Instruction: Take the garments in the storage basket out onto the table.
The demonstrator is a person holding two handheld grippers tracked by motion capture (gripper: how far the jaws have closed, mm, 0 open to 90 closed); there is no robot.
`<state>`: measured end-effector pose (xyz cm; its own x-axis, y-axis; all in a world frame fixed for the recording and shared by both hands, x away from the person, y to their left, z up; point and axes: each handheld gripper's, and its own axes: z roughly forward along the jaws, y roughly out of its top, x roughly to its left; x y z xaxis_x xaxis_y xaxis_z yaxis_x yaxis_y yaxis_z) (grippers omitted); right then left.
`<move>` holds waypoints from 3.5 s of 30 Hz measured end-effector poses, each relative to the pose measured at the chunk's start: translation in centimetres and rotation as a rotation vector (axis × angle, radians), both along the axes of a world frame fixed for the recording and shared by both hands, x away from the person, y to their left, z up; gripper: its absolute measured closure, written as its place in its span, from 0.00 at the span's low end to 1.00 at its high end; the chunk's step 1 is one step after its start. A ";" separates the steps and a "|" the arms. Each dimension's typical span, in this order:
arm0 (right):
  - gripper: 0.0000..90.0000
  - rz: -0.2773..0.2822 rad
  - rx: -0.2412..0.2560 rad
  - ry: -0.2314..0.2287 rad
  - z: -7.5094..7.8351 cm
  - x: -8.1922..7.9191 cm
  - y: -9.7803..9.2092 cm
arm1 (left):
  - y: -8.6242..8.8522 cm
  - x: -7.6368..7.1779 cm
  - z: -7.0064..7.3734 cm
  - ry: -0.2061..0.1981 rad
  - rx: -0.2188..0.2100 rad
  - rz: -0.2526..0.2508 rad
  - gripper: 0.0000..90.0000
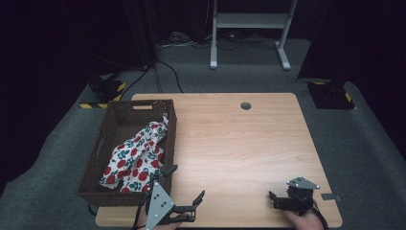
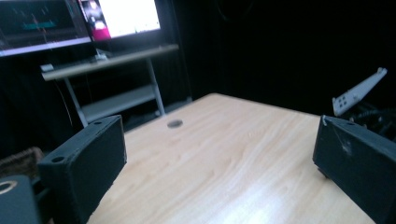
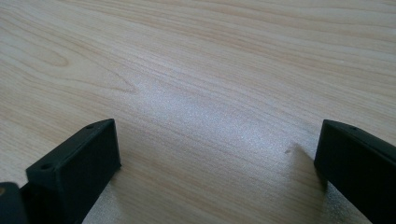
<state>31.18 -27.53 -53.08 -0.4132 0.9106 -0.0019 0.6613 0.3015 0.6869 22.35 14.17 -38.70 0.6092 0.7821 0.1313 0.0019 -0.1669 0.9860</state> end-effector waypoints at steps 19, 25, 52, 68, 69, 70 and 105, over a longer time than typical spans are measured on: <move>0.00 0.000 0.000 0.000 0.0 0.0 0.0 | 4.2 0.4 0.3 0.008 -0.046 0.124 0.03; 0.00 -0.002 0.000 0.001 0.0 0.0 0.0 | 5.9 0.3 0.4 0.006 -0.070 0.173 0.03; 0.00 -0.002 0.000 0.001 0.0 0.0 0.0 | 13.5 0.2 -0.8 0.029 -0.142 0.420 0.03; 0.00 -0.001 -0.003 0.000 0.0 0.0 0.0 | 12.6 3.3 0.2 0.167 -0.074 0.368 0.03; 0.00 0.001 -0.002 0.000 0.0 0.0 0.0 | 12.7 3.6 0.3 0.178 -0.067 0.368 0.03; 0.00 0.001 -0.002 0.000 0.0 0.0 0.0 | 12.7 3.9 0.4 0.198 -0.053 0.368 0.03; 0.00 0.005 0.000 0.001 0.0 0.0 0.0 | 13.5 13.8 -0.5 0.536 0.270 0.354 0.00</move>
